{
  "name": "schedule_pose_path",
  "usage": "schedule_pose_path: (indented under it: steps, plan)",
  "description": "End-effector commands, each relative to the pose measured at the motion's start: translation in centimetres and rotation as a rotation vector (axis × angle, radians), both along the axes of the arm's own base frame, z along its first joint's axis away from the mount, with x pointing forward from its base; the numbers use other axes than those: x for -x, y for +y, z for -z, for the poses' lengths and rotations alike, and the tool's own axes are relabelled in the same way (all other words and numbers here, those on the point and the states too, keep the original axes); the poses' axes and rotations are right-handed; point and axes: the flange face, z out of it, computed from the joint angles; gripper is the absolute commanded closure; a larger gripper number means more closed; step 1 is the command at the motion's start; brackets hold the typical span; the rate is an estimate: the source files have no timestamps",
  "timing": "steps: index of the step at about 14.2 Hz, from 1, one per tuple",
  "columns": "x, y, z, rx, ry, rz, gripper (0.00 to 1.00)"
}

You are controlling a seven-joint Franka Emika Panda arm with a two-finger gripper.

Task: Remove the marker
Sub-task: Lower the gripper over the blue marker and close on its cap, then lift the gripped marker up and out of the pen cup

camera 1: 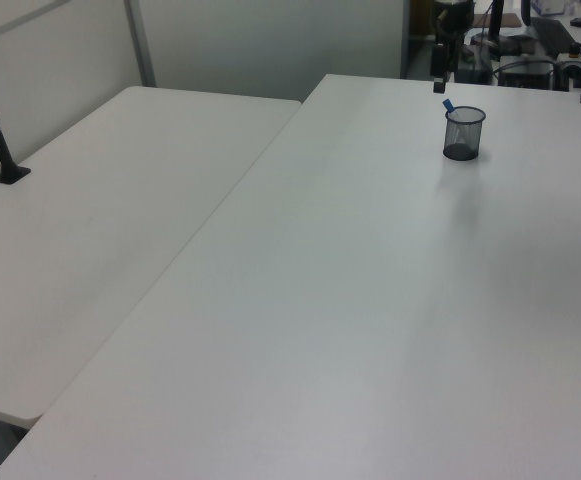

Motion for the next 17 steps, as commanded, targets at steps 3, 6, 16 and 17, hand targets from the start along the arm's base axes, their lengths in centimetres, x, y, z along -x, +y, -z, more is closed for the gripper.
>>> schedule_pose_path:
  steps: [3,6,16,17]
  plan:
    - [-0.5,-9.9,3.6,0.03,-0.083,-0.026,0.01]
    - [-0.9,-13.8,7.0,0.048,-0.108,-0.035,0.17]
    - [-1.9,-15.2,11.2,0.056,-0.122,-0.038,0.73]
    - [-1.7,-15.4,11.3,0.057,-0.119,-0.043,0.81]
